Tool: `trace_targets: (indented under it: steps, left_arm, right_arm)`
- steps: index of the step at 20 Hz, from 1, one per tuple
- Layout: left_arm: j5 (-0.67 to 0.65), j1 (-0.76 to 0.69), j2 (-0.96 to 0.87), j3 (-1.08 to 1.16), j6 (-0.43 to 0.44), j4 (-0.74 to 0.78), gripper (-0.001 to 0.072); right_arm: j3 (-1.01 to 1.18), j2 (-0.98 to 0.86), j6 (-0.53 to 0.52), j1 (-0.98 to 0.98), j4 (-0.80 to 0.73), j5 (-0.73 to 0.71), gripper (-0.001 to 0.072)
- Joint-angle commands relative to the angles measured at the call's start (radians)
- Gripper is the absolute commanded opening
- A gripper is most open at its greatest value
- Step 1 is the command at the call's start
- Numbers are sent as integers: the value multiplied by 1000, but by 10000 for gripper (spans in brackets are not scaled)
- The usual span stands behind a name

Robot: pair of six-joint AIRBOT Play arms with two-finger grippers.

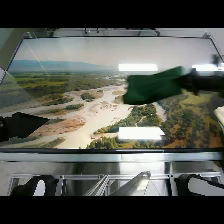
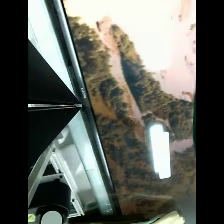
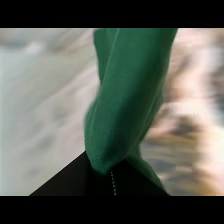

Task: Fold the shirts.

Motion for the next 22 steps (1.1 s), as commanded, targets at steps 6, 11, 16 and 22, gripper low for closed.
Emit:
trace_targets:
  steps: [6,11,16,22]
  left_arm:
    - [-49,1,1,0,54,7,17]
    - [-85,1,1,0,54,6,17]
    - [-120,1,1,0,69,-4,17]
    - [-120,0,1,0,126,-4,17]
  right_arm:
    - [-50,260,215,-872,-609,-3,19]
    - [-154,256,239,-935,-735,40,30]
    - [-146,262,252,-935,-560,107,703]
    - [-99,367,160,-924,31,106,601]
